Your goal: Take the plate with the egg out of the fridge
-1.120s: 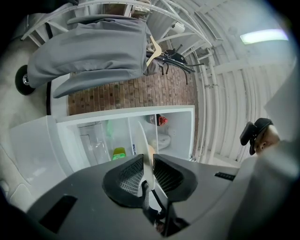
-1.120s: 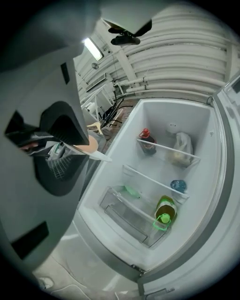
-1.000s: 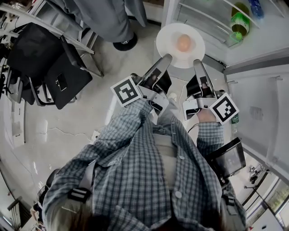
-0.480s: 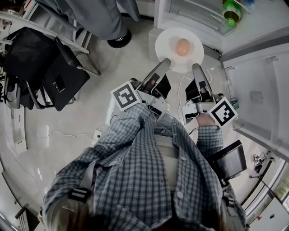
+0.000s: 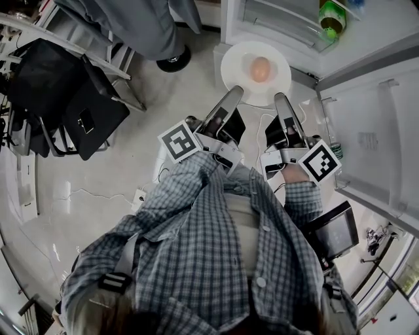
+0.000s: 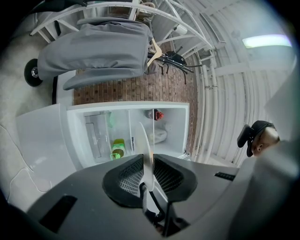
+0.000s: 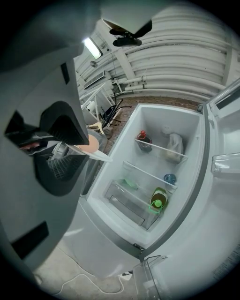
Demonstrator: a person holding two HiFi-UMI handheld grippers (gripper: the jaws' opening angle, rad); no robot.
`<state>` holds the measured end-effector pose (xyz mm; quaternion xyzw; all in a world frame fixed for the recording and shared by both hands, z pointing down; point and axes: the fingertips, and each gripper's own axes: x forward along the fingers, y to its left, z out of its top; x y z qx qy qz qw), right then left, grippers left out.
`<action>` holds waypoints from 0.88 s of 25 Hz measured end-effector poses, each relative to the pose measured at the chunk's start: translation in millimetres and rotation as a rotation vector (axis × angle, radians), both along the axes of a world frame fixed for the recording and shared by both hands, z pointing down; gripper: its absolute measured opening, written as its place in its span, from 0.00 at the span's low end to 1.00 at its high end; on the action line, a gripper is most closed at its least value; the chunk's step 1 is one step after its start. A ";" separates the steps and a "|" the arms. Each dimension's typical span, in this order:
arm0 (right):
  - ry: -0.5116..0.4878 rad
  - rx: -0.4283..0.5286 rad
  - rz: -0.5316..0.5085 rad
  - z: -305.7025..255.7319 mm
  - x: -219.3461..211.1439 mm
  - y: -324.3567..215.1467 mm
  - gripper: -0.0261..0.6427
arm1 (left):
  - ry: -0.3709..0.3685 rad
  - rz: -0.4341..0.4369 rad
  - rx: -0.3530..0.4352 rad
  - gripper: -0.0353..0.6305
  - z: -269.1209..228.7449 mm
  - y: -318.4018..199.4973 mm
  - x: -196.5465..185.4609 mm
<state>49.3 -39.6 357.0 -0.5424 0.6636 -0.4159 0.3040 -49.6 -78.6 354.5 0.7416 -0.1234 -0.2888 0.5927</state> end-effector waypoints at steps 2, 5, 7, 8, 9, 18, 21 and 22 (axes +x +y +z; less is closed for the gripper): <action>-0.005 -0.001 0.000 0.9 1.0 -0.4 0.14 | 0.001 -0.003 -0.002 0.16 1.0 0.0 0.8; -0.004 0.000 -0.004 0.3 1.8 -1.4 0.14 | 0.002 -0.006 -0.008 0.16 2.2 -0.3 1.6; 0.000 0.001 -0.005 -1.1 1.6 -1.9 0.14 | 0.003 -0.007 -0.011 0.16 2.2 -0.5 1.7; 0.005 -0.001 -0.006 -1.4 1.4 -2.2 0.14 | 0.003 -0.009 -0.012 0.16 2.0 -0.8 1.6; 0.011 -0.004 -0.007 -1.3 1.5 -2.3 0.14 | 0.003 -0.010 -0.012 0.16 1.7 -1.1 1.6; 0.021 -0.001 0.002 -4.1 4.0 -1.7 0.14 | 0.017 -0.004 -0.015 0.16 0.2 -1.5 4.0; 0.022 -0.004 0.006 -3.4 4.8 -1.2 0.14 | 0.023 -0.002 -0.022 0.16 0.3 -1.5 4.9; 0.021 -0.006 0.007 -3.1 5.0 -1.0 0.14 | 0.024 -0.001 -0.023 0.16 0.2 -1.4 5.2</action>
